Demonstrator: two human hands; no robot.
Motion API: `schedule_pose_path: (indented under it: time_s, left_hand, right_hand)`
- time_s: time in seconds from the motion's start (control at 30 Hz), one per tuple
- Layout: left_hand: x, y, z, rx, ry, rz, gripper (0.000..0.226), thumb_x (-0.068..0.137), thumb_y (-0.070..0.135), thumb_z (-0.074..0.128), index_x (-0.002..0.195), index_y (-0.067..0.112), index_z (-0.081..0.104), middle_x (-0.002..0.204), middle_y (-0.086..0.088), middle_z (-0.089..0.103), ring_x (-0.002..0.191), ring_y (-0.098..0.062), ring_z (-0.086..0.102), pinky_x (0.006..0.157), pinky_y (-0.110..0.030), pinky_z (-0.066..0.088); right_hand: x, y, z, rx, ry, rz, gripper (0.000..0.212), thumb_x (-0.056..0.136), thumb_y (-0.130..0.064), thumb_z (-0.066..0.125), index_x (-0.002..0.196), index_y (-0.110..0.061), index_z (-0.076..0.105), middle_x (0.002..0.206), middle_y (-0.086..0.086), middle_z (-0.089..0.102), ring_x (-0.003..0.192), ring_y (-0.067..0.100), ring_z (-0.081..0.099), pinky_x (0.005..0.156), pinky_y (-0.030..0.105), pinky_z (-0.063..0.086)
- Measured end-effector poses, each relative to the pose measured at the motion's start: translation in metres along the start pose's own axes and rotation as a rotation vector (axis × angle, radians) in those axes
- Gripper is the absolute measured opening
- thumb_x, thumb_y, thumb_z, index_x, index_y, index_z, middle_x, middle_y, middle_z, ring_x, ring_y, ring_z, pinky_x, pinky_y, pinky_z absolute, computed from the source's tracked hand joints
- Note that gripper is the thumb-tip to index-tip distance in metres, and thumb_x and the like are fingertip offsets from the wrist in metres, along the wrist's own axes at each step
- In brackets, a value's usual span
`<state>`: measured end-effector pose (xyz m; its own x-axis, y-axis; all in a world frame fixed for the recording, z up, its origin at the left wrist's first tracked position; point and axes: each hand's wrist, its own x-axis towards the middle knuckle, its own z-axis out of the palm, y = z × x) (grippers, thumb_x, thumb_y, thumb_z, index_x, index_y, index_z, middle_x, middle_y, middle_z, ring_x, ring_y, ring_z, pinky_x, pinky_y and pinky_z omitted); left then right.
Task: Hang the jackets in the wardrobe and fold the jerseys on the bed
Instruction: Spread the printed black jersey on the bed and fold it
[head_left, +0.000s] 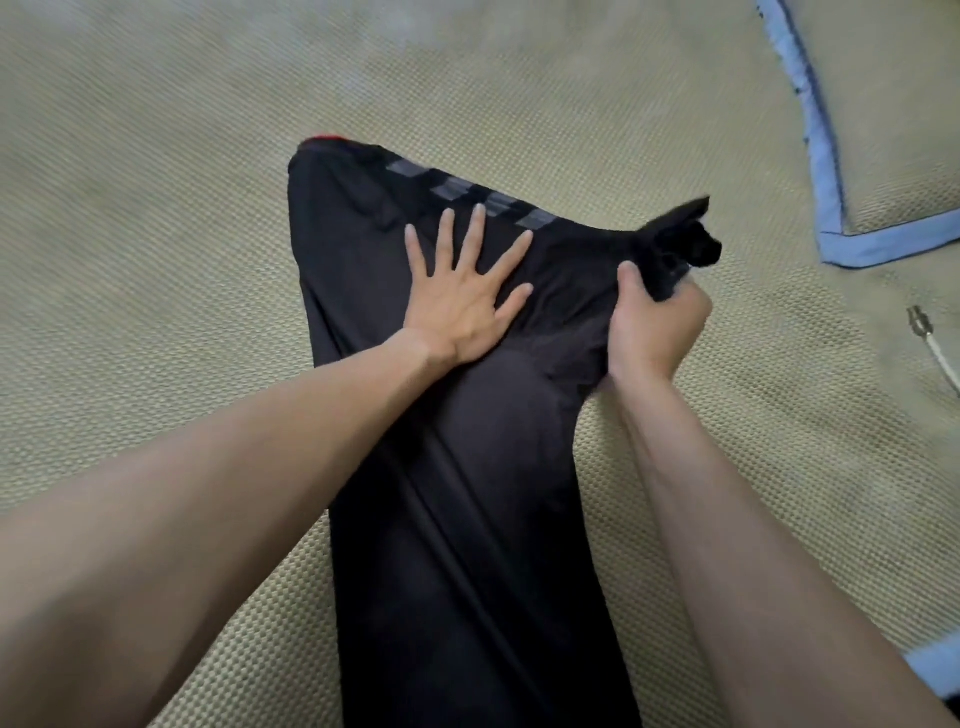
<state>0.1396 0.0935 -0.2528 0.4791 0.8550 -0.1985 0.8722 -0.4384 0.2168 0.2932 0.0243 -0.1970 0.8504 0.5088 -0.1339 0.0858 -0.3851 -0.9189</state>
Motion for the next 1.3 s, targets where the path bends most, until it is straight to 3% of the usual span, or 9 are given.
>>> schedule_pose_path:
  time_s: [0.13, 0.27, 0.37, 0.43, 0.57, 0.77, 1.0, 1.17, 1.3]
  left_hand:
    - [-0.024, -0.037, -0.03, -0.144, 0.266, -0.018, 0.058, 0.105, 0.041, 0.029, 0.161, 0.026, 0.022, 0.169, -0.005, 0.02, 0.155, -0.023, 0.021, 0.125, -0.058, 0.01]
    - [-0.049, -0.105, -0.054, -0.25, 0.448, -0.365, 0.053, 0.094, 0.023, 0.046, 0.146, 0.012, 0.045, 0.147, -0.012, 0.047, 0.131, -0.033, 0.048, 0.109, -0.051, 0.035]
    - [-0.055, -0.136, -0.056, -0.466, 0.374, -0.587, 0.052, 0.09, 0.029, 0.055, 0.139, 0.011, 0.05, 0.136, -0.012, 0.053, 0.124, -0.032, 0.052, 0.107, -0.048, 0.04]
    - [-0.049, -0.14, -0.059, -0.729, 0.31, -0.639, 0.054, 0.086, 0.043, 0.065, 0.132, 0.016, 0.055, 0.125, -0.001, 0.062, 0.115, -0.021, 0.06, 0.103, -0.04, 0.047]
    - [-0.022, -0.132, -0.065, -1.092, 0.204, -0.625, 0.052, 0.074, 0.05, 0.081, 0.116, 0.021, 0.071, 0.107, 0.008, 0.075, 0.1, -0.012, 0.072, 0.094, -0.036, 0.058]
    - [0.017, -0.132, -0.098, -1.358, 0.159, -0.627, 0.009, 0.088, 0.013, 0.077, 0.092, 0.018, 0.07, 0.09, 0.001, 0.073, 0.076, -0.009, 0.072, 0.059, -0.021, 0.057]
    - [0.032, -0.149, -0.196, -1.378, 0.336, -0.45, 0.044, 0.075, 0.023, 0.081, 0.116, 0.018, 0.067, 0.11, 0.002, 0.078, 0.098, -0.01, 0.075, 0.076, -0.028, 0.06]
    - [-0.022, -0.129, -0.229, -1.337, 0.276, -0.26, 0.032, 0.079, 0.017, 0.081, 0.11, 0.018, 0.07, 0.109, 0.004, 0.077, 0.104, -0.009, 0.073, 0.082, -0.025, 0.057]
    - [-0.102, -0.104, -0.238, -1.099, 0.213, -0.014, 0.042, 0.08, 0.003, 0.081, 0.116, 0.021, 0.07, 0.114, 0.009, 0.076, 0.106, -0.005, 0.071, 0.093, -0.023, 0.056]
  right_hand:
    - [-0.041, -0.019, 0.014, -0.215, -0.613, -0.577, 0.043, 0.091, -0.021, 0.063, 0.134, -0.024, 0.065, 0.136, -0.003, 0.067, 0.129, 0.01, 0.06, 0.111, 0.03, 0.046]
    - [-0.064, -0.013, 0.024, -0.764, -1.095, -0.638, 0.065, 0.083, -0.058, 0.068, 0.14, -0.028, 0.061, 0.149, -0.008, 0.055, 0.147, 0.012, 0.037, 0.124, 0.041, 0.024]
    - [-0.051, -0.02, 0.018, -0.489, -0.788, -0.534, 0.041, 0.085, -0.056, 0.066, 0.107, -0.023, 0.076, 0.109, -0.013, 0.073, 0.11, 0.005, 0.063, 0.1, 0.018, 0.043]
    - [-0.026, -0.023, 0.027, -0.487, -0.571, -0.372, 0.033, 0.089, -0.046, 0.068, 0.107, -0.019, 0.07, 0.103, -0.009, 0.07, 0.1, 0.01, 0.065, 0.091, 0.021, 0.048]
    - [0.011, -0.018, 0.06, -0.528, -0.697, 0.027, 0.063, 0.072, -0.06, 0.081, 0.112, -0.013, 0.069, 0.106, -0.003, 0.074, 0.1, 0.015, 0.07, 0.093, 0.037, 0.055]
    - [0.031, -0.048, 0.091, -0.25, -0.891, 0.298, 0.041, 0.077, -0.023, 0.089, 0.111, -0.004, 0.075, 0.106, 0.009, 0.079, 0.096, 0.02, 0.076, 0.083, 0.03, 0.061]
    - [0.049, -0.141, 0.099, -0.007, -0.815, 0.035, 0.029, 0.08, -0.001, 0.081, 0.106, -0.011, 0.073, 0.106, 0.009, 0.078, 0.094, 0.02, 0.077, 0.077, 0.028, 0.062]
    - [0.032, -0.173, 0.064, -0.137, -0.867, -0.268, 0.037, 0.071, -0.003, 0.086, 0.102, -0.019, 0.075, 0.102, 0.0, 0.077, 0.095, 0.011, 0.075, 0.088, 0.027, 0.06]
    - [0.0, -0.154, 0.004, -0.31, -0.932, -0.54, 0.016, 0.075, -0.004, 0.081, 0.086, -0.011, 0.071, 0.078, -0.001, 0.067, 0.072, 0.001, 0.06, 0.068, 0.025, 0.051]
